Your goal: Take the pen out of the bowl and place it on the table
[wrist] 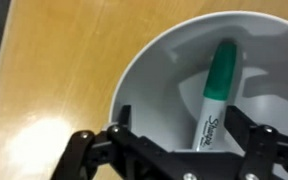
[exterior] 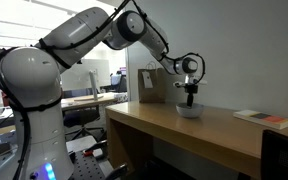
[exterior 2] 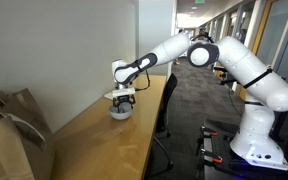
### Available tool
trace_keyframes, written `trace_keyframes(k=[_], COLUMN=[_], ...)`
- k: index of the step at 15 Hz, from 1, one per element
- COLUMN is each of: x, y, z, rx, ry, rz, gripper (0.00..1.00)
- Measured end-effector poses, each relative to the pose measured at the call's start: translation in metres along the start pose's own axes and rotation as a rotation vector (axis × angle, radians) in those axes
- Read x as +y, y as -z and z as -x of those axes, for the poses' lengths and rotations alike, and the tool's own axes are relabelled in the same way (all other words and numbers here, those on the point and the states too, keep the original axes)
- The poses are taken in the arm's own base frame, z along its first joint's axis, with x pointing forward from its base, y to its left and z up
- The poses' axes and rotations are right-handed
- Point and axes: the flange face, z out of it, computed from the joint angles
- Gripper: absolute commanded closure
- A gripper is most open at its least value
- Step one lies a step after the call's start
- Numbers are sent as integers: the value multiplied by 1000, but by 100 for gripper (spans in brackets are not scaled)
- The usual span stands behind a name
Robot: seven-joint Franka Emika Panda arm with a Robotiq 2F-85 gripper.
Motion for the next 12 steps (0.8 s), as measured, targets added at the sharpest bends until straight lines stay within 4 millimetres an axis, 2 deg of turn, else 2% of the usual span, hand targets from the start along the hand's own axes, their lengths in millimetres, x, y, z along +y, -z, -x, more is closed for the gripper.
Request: trace_keyframes(k=[2, 5, 11, 12], x=[-2, -7, -17, -17], y=[-8, -14, -2, 0], z=[1, 1, 6, 5], rx=[-4, -3, 14, 16], ry=[3, 21, 55, 55], rz=[6, 8, -14, -17], gripper=[31, 54, 99, 98])
